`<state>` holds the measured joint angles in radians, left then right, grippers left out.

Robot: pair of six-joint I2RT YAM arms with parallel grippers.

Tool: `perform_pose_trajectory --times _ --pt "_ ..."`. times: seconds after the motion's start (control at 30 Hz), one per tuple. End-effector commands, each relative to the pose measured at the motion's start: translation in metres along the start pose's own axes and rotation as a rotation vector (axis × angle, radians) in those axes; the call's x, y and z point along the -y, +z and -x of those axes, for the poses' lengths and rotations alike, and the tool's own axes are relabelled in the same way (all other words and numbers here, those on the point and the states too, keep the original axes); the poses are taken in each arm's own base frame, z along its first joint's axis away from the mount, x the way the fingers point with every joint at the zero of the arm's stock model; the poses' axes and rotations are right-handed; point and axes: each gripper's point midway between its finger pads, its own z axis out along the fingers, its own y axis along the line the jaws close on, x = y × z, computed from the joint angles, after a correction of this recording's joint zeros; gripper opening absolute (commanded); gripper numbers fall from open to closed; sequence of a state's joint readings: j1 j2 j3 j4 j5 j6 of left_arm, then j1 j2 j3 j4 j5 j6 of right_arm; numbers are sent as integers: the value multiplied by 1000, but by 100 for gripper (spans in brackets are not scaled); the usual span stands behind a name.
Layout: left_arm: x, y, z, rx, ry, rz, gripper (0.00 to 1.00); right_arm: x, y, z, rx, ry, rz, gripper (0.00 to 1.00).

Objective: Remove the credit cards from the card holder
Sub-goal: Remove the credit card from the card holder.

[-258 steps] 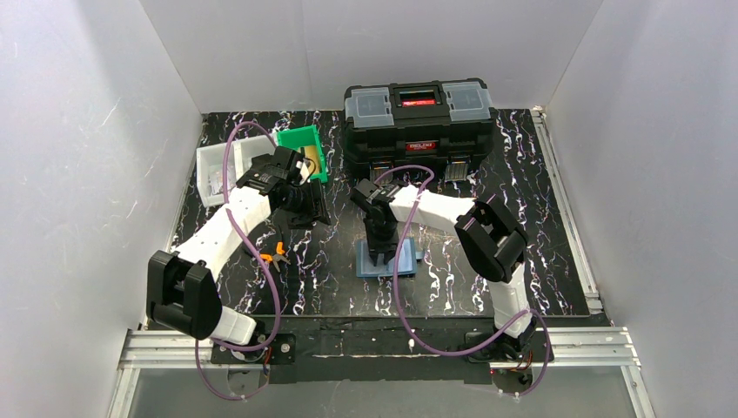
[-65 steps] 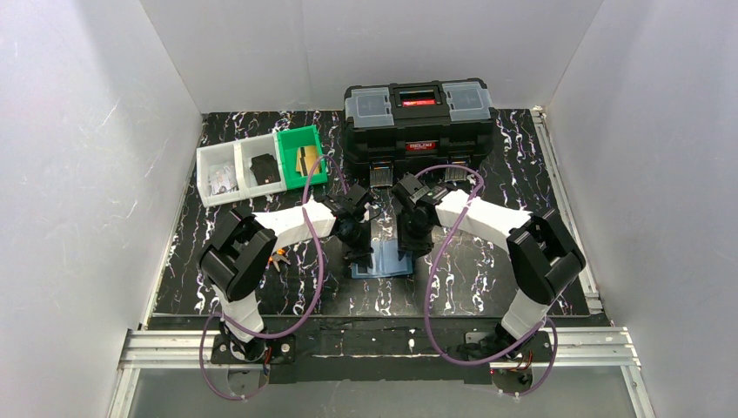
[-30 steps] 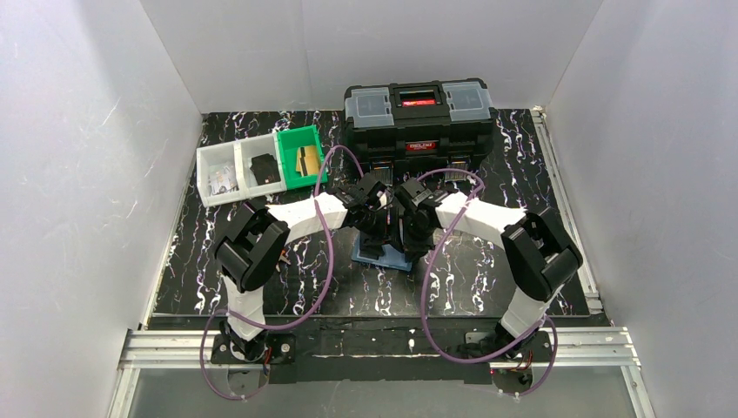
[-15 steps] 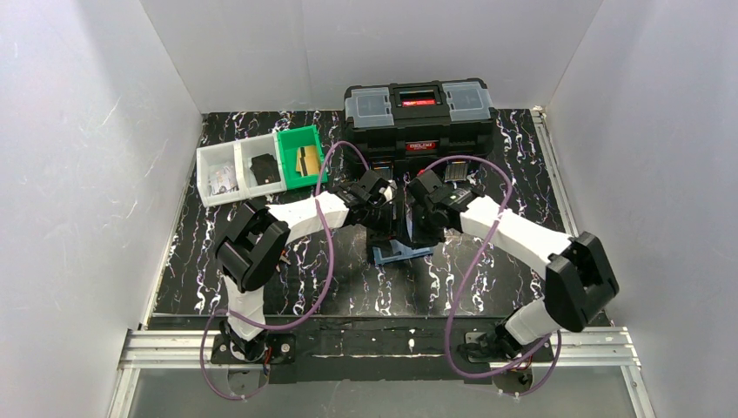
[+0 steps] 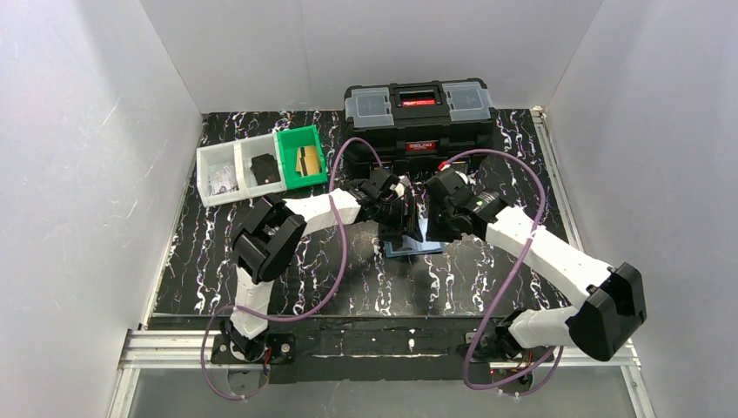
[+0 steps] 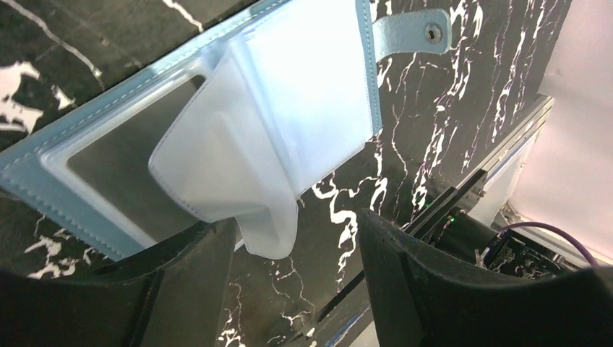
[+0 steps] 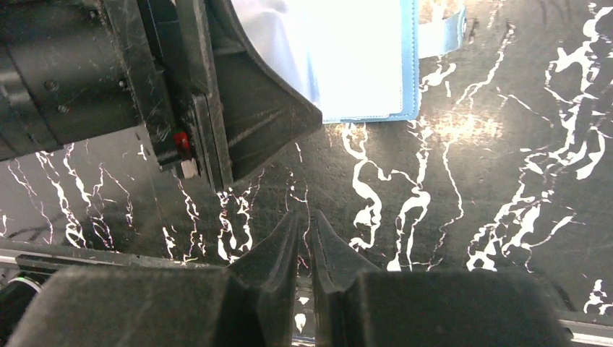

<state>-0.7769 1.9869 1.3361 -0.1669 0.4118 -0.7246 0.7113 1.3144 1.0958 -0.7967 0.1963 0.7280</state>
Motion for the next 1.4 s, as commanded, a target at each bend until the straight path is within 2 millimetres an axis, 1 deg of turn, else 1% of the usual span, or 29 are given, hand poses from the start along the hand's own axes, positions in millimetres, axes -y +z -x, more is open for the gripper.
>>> perform_pose_trajectory --times 0.0,0.17,0.27,0.33,0.43,0.47,0.5,0.57,0.67,0.73,0.83,0.93,1.0,1.03,1.17,1.2,1.37 --pt "28 -1 15 27 62 -81 60 16 -14 4 47 28 -37 18" --pt "41 7 21 29 91 -125 61 22 -19 3 55 38 -45 18" --pt "46 14 24 24 99 -139 60 28 -18 1 52 54 -58 19" --pt "47 19 25 17 99 -144 57 38 -12 -1 26 101 -73 18" --pt "47 24 28 14 92 -143 43 55 -2 -2 -10 176 -60 17" --pt "47 25 28 10 87 -139 40 59 0 -1 -8 191 -53 17" --pt "47 27 28 6 87 -136 40 63 1 0 -4 203 -48 16" --pt "46 29 28 -1 89 -130 43 67 0 4 4 218 -40 17" --pt "42 35 26 -12 84 -117 52 70 1 6 3 222 -33 17" --pt "37 39 25 -19 70 -105 59 66 2 6 -6 223 -16 17" --pt "26 43 22 -32 36 -54 60 59 7 3 -40 221 17 17" --pt "11 41 21 -9 -4 30 59 52 13 1 -68 222 47 17" --pt "-6 37 19 4 -37 120 55 48 18 -1 -87 223 69 17" --pt "-15 35 16 1 -57 169 50 45 20 0 -93 223 79 17" --pt "-55 25 -4 -22 -104 351 36 38 28 0 -122 221 107 17" --pt "-62 22 -9 -24 -112 379 34 37 31 0 -128 221 111 16" --pt "-80 2 -28 -20 -138 443 32 28 40 1 -156 216 142 16"
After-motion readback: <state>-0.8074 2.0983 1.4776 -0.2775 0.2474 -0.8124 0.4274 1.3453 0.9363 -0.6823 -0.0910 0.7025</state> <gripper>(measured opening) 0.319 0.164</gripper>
